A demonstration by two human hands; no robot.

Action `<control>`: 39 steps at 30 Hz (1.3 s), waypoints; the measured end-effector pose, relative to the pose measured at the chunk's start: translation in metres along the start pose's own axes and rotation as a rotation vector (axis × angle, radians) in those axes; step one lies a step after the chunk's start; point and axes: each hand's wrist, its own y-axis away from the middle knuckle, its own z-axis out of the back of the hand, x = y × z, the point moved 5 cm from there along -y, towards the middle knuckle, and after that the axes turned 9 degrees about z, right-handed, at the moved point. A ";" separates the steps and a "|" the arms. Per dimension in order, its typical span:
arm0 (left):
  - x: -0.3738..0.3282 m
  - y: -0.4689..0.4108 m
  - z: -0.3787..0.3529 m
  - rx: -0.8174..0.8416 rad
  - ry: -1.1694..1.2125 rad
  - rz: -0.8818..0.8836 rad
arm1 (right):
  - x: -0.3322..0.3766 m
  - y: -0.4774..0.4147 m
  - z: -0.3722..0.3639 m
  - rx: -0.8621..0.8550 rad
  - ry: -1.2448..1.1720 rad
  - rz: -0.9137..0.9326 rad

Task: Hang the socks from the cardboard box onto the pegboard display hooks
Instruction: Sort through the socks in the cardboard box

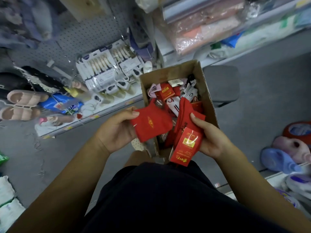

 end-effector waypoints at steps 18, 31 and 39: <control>-0.016 0.236 0.217 0.192 0.161 -0.128 | -0.133 -0.039 -0.302 0.360 0.262 0.001; -0.095 0.379 0.332 -0.519 0.114 -0.586 | -0.201 -0.013 -0.562 0.766 0.809 0.182; -0.154 0.440 0.373 -0.552 0.373 -0.880 | -0.181 -0.039 -0.676 0.724 0.759 0.321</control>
